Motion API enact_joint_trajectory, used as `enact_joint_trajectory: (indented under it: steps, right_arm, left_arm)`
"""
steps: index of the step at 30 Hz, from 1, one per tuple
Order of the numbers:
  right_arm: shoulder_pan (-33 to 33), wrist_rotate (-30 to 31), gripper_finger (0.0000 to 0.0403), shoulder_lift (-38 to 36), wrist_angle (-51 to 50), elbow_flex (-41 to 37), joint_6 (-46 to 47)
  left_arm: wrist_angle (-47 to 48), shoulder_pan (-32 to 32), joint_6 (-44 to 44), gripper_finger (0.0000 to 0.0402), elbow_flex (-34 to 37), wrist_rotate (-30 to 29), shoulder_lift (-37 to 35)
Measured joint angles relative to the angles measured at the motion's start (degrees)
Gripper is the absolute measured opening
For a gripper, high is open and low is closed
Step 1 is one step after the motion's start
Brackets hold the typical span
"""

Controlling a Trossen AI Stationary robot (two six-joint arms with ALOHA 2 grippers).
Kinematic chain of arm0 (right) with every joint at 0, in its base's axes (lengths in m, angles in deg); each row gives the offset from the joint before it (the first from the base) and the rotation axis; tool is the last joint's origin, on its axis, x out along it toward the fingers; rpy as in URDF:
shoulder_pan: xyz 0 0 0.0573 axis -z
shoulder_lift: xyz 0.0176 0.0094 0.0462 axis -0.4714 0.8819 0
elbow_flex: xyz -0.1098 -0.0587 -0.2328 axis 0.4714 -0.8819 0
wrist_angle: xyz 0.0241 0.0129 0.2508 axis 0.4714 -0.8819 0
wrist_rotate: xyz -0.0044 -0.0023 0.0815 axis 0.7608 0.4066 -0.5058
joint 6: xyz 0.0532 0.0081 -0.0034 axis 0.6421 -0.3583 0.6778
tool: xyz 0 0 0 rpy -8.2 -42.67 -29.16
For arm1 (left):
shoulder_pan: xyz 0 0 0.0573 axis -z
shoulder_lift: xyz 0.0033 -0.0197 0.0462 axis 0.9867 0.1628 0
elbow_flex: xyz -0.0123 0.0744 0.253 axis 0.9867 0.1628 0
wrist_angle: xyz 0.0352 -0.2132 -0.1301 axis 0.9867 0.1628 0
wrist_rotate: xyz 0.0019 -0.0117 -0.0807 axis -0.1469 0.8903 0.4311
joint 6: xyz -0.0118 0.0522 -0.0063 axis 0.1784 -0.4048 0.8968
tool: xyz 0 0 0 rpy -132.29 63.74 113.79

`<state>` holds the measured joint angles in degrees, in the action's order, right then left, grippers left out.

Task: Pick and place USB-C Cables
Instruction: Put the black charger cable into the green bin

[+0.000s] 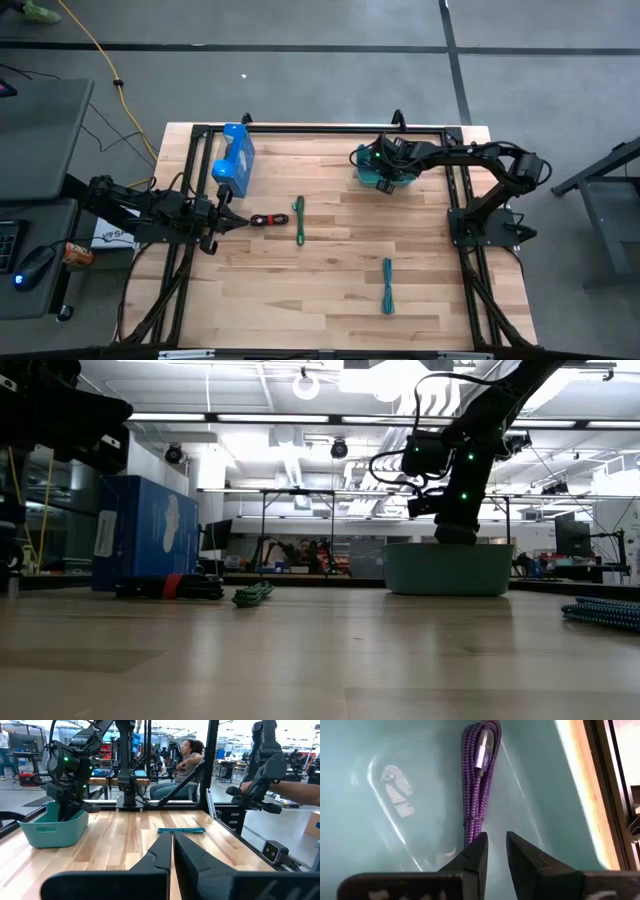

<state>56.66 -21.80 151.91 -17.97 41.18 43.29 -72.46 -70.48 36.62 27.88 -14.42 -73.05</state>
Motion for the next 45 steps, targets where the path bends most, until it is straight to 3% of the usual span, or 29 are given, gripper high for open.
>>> enact_joint_trajectory:
  steps: [6, 16, 23, 28, 35, 41, 45]
  right_arm:
    - [0.0, 0.1, 0.0073, 0.0, -0.4, 1.3, 0.0]
    - [-1.1, 0.9, 0.015, -1.1, -6.7, 7.4, 1.9]
    - [-4.0, -6.0, 0.0158, -11.0, -2.8, 3.1, 2.7]
    - [-7.6, -9.8, 0.0158, -23.8, 6.4, -3.3, 5.7]
    - [-14.7, -14.0, 0.0158, -38.7, 28.0, -16.0, 8.6]
    - [-18.7, -14.1, 0.0158, -43.4, 46.6, -23.5, 8.6]
    - [-20.3, -14.1, 0.0158, -43.6, 49.6, -24.0, 10.2]
  left_arm:
    - [0.0, 0.0, 0.0, 0.0, 0.0, 0.0, 0.0]
    - [0.0, 0.0, 0.0, 0.0, 0.0, 0.0, 0.0]
    - [0.0, 0.0, 0.0, 0.0, 0.0, 0.0, 0.0]
    - [0.0, 0.0, 0.0, 0.0, 0.0, 0.0, 0.0]
    - [0.0, 0.0, 0.0, 0.0, 0.0, 0.0, 0.0]
    - [0.0, 0.0, 0.0, 0.0, 0.0, 0.0, 0.0]
    - [0.0, 0.0, 0.0, 0.0, 0.0, 0.0, 0.0]
